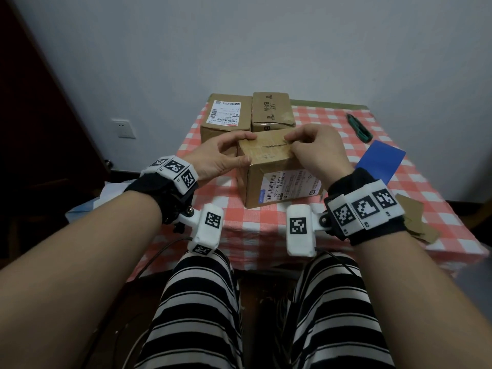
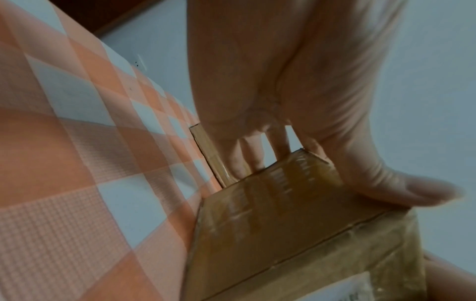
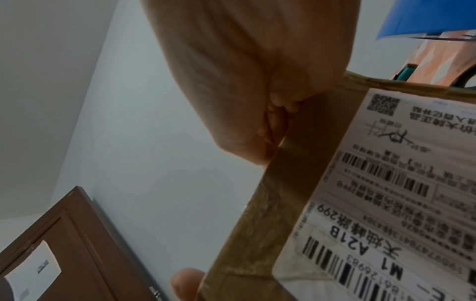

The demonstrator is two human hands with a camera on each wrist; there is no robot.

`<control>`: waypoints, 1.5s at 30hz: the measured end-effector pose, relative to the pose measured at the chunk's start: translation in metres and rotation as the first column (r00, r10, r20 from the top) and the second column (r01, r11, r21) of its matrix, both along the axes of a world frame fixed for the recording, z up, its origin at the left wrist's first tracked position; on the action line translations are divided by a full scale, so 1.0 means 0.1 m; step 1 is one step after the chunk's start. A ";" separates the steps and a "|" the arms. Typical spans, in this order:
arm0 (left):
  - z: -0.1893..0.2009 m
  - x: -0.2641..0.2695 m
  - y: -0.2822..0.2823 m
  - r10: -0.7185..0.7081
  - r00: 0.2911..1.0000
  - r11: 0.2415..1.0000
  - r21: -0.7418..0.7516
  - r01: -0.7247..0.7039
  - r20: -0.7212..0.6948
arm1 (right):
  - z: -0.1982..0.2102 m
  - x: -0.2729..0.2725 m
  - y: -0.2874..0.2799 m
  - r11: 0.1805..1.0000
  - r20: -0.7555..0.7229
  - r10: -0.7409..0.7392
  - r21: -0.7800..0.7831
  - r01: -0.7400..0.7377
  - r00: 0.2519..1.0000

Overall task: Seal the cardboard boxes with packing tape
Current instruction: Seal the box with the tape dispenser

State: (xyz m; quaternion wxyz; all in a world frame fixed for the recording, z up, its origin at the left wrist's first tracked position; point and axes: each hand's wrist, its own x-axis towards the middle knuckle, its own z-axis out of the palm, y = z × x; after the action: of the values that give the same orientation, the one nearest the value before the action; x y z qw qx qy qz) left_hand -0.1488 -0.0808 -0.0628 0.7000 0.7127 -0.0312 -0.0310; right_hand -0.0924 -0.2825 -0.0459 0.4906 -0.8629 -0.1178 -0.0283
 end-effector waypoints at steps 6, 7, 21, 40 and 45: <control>-0.01 0.04 0.04 -0.002 0.999 0.995 0.102 -0.003 0.053 | -0.01 0.00 0.02 1.000 0.008 -0.008 0.006 0.008 1.000; 0.00 0.04 0.04 -0.006 0.998 0.990 0.139 -0.002 0.057 | -0.02 0.00 0.02 1.000 0.013 -0.013 0.005 0.013 1.000; 0.07 -0.02 0.01 0.042 0.992 0.966 0.248 -0.071 0.121 | 0.00 -0.05 -0.01 0.999 0.071 0.013 -0.036 -0.011 0.997; 0.31 0.05 -0.21 0.069 0.976 0.956 0.295 -0.005 -0.207 | 0.09 -0.13 -0.18 0.980 0.001 0.201 -0.015 -0.201 0.980; 0.35 0.07 -0.19 0.073 0.966 0.972 0.237 -0.013 -0.248 | 0.08 -0.09 -0.07 0.996 -0.016 0.090 -0.020 -0.090 0.996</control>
State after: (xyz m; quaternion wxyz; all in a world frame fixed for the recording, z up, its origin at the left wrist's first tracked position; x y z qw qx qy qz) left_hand -0.1422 -0.0994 -0.0278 0.6103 0.7805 0.0783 -0.1104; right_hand -0.1016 -0.2897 -0.0379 0.4835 -0.8619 -0.1531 0.0013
